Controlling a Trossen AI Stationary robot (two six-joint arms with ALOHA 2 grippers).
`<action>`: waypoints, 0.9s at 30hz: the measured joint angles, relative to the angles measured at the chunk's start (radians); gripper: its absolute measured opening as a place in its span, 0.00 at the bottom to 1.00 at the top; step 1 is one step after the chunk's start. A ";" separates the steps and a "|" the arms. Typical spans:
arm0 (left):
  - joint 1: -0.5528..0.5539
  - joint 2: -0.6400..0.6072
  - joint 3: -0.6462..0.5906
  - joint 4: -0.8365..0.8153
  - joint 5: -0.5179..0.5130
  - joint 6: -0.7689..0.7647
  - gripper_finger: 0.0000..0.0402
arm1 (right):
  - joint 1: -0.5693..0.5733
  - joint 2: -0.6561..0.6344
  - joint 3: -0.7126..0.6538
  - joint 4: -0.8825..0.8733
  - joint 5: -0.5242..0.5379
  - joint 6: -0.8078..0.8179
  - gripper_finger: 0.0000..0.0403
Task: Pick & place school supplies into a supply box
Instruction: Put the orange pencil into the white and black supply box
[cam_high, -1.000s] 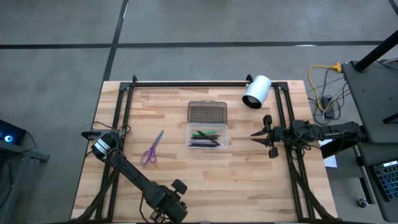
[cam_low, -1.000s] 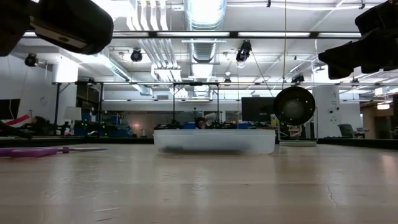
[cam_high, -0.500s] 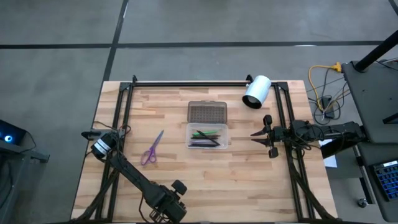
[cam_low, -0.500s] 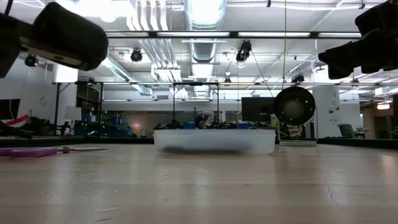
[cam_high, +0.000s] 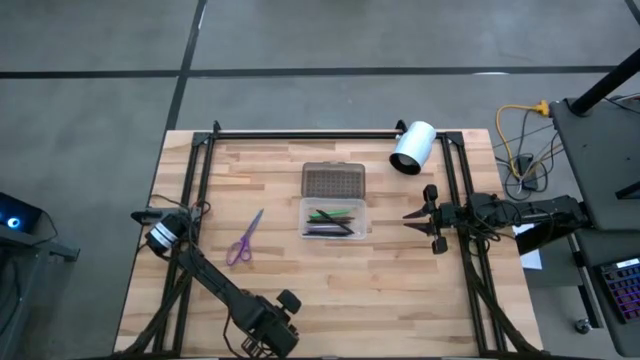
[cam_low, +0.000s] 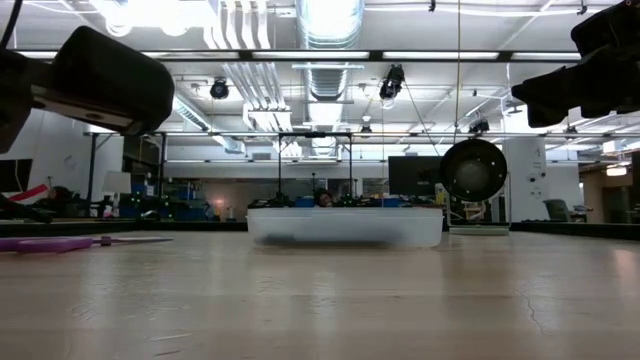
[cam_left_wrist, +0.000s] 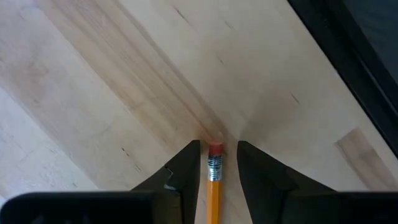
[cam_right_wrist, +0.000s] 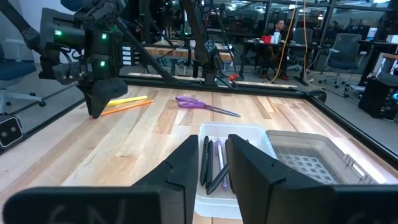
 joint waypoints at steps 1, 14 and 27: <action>0.000 -0.001 -0.005 0.007 0.000 0.000 0.23 | 0.000 0.000 0.000 0.000 0.000 0.000 0.20; 0.000 -0.002 -0.015 0.014 0.000 0.000 0.02 | 0.000 0.000 0.000 0.000 0.000 0.000 0.17; 0.005 0.007 0.039 -0.055 -0.016 0.024 0.00 | 0.000 0.000 0.000 0.000 0.000 0.000 0.20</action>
